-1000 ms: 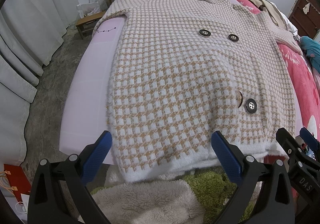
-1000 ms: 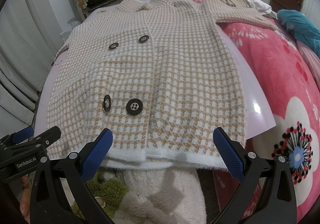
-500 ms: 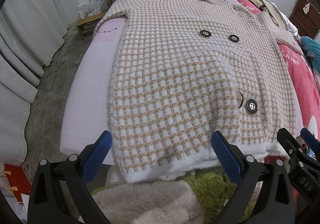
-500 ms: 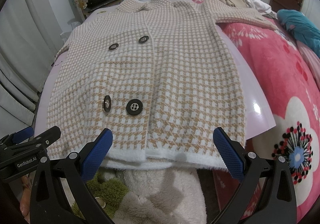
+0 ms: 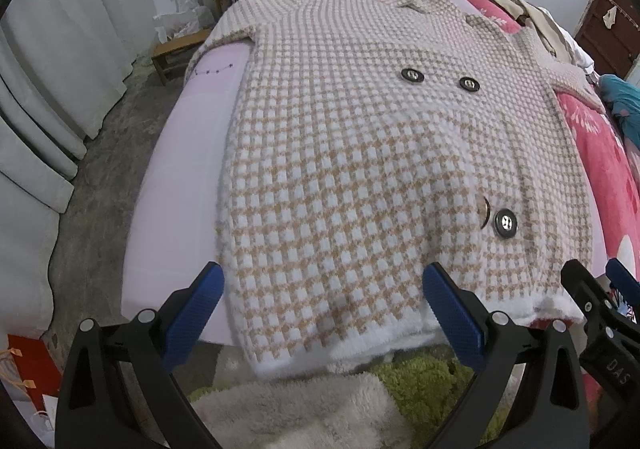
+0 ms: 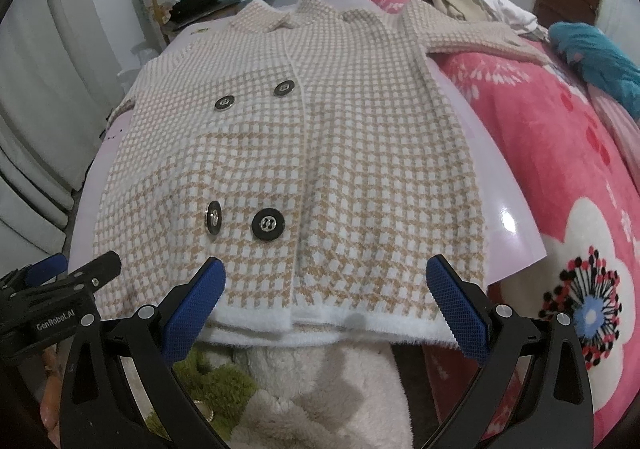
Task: Fold large clothes
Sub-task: 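Move the left tool toward the coat sleeve at the bed edge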
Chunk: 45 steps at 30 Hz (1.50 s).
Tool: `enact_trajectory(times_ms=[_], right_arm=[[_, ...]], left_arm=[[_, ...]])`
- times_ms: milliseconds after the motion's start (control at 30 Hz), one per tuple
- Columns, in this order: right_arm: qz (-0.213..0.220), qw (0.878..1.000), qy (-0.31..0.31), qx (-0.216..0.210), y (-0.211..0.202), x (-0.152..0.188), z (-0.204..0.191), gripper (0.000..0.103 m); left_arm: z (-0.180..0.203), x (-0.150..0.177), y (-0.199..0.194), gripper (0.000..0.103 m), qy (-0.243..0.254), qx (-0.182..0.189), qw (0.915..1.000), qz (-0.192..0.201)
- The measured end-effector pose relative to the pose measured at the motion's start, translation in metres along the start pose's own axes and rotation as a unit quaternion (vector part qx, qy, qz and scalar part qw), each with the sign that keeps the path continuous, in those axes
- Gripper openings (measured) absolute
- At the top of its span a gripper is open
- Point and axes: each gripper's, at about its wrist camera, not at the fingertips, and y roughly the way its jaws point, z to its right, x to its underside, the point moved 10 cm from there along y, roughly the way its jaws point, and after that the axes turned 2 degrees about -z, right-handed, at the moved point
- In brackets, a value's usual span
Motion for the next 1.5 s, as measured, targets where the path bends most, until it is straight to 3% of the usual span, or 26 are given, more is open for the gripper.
enact_trajectory(times_ms=[200,567,767,967,1167,1500], right_arm=[[0.011,1.0,0.01,0.004,0.001,-0.008,0.007,0.096],[0.055,0.998,-0.006,0.018,0.0,-0.043,0.011,0.096],[0.067,0.997,-0.018,0.02,0.008,-0.063,0.009,0.096],[0.075,0.997,-0.019,0.005,0.02,-0.082,0.005,0.096],[0.09,0.995,-0.034,-0.012,0.025,-0.099,-0.01,0.096],[0.102,0.992,-0.057,-0.04,0.027,-0.113,-0.036,0.096]], left_arm=[[-0.001,-0.016,-0.006,0.098,0.011,-0.015,0.9994,0.031],[-0.004,-0.038,0.01,0.098,0.034,-0.029,0.9984,0.034],[-0.007,-0.058,0.015,0.098,0.05,-0.041,0.9962,0.058],[-0.004,-0.076,0.021,0.098,0.046,0.004,0.9962,0.074],[-0.002,-0.093,0.014,0.098,0.011,0.091,0.9899,0.108],[-0.018,-0.114,0.017,0.098,-0.033,0.123,0.9858,0.11]])
